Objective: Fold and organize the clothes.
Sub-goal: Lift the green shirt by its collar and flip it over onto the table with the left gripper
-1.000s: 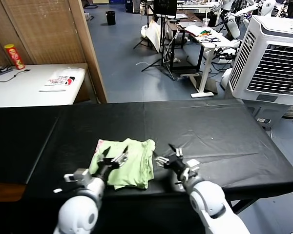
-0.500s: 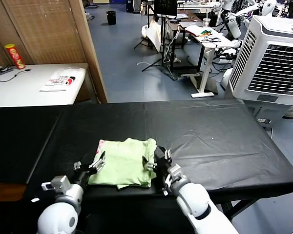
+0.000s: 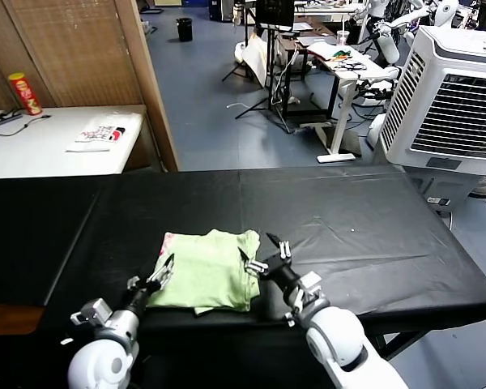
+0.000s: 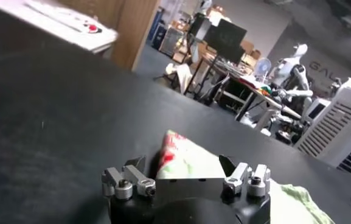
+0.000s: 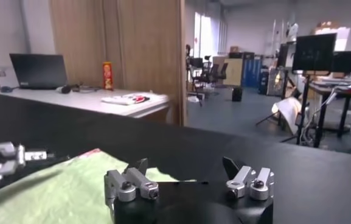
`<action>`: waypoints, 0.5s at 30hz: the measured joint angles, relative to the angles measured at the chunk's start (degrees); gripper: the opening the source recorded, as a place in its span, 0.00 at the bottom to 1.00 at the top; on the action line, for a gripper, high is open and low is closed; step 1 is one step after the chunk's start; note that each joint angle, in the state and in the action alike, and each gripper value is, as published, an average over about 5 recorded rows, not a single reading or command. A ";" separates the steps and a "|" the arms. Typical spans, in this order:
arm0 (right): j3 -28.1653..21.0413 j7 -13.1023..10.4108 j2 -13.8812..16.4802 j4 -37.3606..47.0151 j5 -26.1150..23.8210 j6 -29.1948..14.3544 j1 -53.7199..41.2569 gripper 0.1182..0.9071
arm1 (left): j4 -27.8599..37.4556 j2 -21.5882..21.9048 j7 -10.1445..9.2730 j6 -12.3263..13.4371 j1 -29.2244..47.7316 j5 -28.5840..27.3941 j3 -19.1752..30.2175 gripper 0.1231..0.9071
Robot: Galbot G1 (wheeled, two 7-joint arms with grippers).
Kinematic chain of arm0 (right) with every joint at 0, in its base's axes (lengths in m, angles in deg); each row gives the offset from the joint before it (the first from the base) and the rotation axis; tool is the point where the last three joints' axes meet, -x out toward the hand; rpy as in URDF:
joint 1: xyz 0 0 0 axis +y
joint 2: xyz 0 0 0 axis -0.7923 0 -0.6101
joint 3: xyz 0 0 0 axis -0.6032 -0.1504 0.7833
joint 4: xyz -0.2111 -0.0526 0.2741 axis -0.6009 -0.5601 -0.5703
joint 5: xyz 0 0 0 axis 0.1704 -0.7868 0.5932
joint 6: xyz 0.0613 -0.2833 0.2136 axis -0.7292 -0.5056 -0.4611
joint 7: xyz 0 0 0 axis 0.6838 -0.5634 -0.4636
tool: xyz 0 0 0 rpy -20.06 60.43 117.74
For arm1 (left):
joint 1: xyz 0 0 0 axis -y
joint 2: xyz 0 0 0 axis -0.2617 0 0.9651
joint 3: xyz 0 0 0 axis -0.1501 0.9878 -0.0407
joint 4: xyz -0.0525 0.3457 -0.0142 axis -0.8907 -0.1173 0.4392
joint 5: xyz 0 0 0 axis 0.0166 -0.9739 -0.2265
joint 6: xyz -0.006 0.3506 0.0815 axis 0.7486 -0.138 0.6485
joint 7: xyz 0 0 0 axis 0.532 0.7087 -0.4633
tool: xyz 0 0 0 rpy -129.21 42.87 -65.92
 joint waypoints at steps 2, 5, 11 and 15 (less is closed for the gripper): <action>0.20 0.01 0.03 -0.35 0.00 -0.03 0.22 0.86 | 0.66 -0.43 0.10 0.13 0.15 0.47 0.03 0.77; 0.36 0.00 -0.04 -0.56 -0.03 -0.05 0.34 0.86 | 1.38 -1.00 0.06 0.19 0.27 1.31 -0.03 0.59; 0.68 -0.13 -0.70 -0.59 -0.48 -0.12 0.58 0.86 | 1.61 -2.08 -0.12 0.06 0.00 2.33 -0.41 0.16; 1.37 -0.79 -1.47 -0.62 -2.42 -0.11 1.30 0.86 | 0.60 -2.86 -0.58 -0.58 -0.10 1.98 -0.99 0.03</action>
